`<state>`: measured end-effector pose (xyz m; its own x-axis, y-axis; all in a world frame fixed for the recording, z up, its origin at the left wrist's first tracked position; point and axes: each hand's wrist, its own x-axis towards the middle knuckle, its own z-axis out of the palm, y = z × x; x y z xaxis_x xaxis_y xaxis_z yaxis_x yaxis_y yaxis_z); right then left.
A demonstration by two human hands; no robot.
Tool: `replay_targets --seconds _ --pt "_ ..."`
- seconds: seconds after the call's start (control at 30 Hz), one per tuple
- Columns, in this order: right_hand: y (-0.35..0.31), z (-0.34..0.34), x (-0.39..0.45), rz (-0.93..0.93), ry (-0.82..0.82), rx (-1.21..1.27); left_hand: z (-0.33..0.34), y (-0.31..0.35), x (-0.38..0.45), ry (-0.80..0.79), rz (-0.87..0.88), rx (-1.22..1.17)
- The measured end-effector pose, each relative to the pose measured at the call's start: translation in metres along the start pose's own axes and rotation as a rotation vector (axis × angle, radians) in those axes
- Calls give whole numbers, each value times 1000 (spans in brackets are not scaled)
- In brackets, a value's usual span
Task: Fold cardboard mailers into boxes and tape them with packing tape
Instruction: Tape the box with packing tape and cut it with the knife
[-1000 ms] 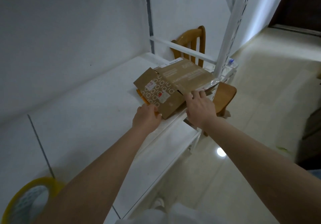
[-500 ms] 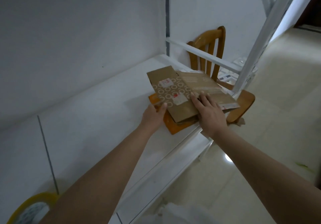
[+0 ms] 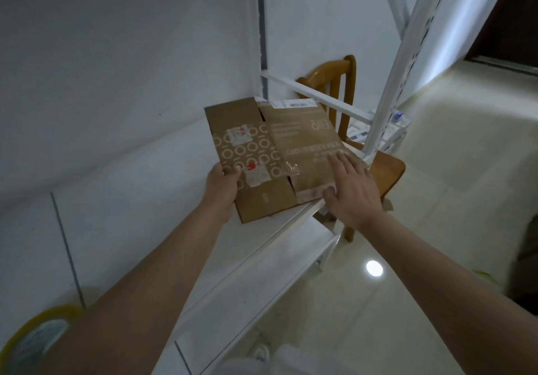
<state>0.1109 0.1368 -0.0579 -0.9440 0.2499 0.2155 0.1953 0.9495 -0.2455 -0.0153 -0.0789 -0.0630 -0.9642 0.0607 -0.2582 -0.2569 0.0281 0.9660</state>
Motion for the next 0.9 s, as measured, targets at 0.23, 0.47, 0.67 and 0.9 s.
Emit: replay_targets --seconds 0.23,0.47,0.67,0.9 --pt "-44 -19 3 221 77 374 -114 13 -62 143 97 -59" --pt "-132 -6 -21 108 -54 876 -205 2 -114 342 270 36" --pt "-234 2 -46 -11 -113 1016 -299 -8 -161 453 432 129" --pt "-396 27 -111 -47 -317 1273 -462 -24 -228 450 380 154"
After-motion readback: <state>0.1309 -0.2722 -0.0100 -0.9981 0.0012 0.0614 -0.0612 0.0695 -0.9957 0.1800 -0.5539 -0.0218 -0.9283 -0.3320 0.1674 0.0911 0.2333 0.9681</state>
